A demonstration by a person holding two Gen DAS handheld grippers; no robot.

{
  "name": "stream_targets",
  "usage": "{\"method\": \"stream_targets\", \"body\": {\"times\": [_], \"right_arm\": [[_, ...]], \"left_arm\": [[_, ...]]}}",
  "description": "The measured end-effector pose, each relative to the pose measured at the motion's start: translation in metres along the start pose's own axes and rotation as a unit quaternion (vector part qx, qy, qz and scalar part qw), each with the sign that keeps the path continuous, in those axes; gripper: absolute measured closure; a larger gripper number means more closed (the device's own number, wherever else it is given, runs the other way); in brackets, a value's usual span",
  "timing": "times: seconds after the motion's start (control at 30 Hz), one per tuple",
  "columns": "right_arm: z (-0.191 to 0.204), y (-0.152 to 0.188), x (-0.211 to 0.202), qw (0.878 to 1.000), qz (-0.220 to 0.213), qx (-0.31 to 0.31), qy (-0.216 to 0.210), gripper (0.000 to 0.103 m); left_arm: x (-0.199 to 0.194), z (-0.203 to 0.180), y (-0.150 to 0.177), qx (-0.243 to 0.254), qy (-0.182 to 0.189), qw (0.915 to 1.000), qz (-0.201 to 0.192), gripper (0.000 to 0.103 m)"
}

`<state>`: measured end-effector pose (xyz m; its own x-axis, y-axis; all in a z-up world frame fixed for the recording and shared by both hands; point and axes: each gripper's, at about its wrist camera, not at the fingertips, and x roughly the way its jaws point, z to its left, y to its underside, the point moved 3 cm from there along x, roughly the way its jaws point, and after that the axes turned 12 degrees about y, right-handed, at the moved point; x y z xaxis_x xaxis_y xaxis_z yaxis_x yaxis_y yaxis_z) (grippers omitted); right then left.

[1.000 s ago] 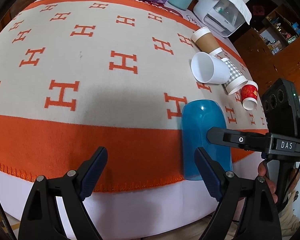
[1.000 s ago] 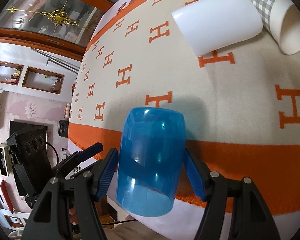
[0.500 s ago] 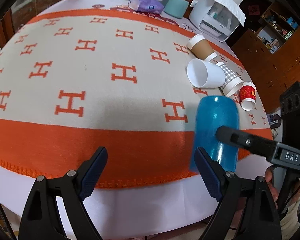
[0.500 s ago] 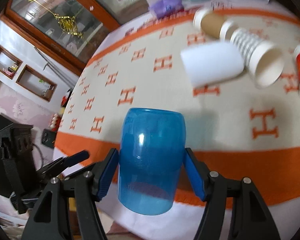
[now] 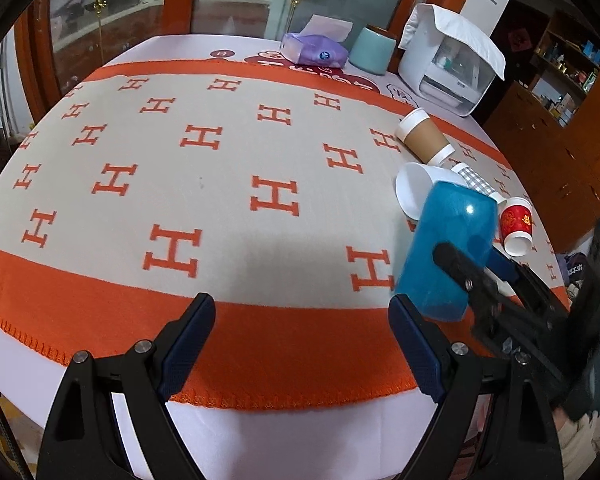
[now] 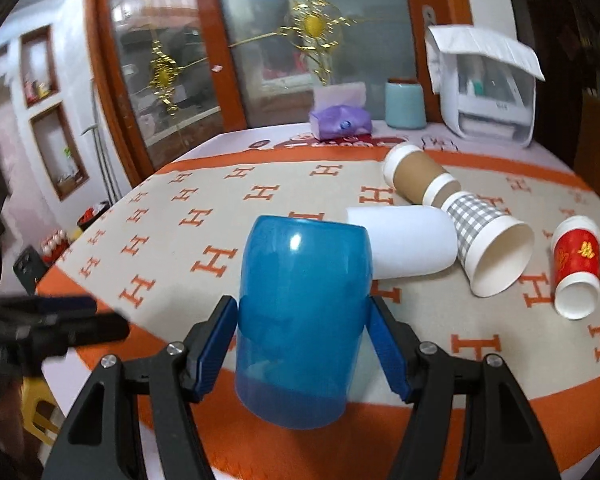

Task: Flip cup upside down
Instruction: 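Rotate the blue cup with the right tool, opening downward, and lower it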

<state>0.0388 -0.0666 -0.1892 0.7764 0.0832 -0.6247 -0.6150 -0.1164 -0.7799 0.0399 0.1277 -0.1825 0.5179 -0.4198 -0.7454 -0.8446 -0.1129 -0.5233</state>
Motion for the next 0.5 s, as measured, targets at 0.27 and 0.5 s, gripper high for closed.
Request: {"method": "stream_targets", "body": {"times": [0.27,0.5], "right_arm": [[0.006,0.019,-0.018,0.998,-0.021,-0.051,0.007,0.037],[0.005,0.021,-0.019,0.998,-0.027,-0.048,0.005,0.037]], "left_arm": [[0.005,-0.005,0.006,0.005,-0.012,0.9999,-0.003,0.015],[0.003,-0.007,0.008,0.004,-0.026,0.9996,-0.008,0.009]]}}
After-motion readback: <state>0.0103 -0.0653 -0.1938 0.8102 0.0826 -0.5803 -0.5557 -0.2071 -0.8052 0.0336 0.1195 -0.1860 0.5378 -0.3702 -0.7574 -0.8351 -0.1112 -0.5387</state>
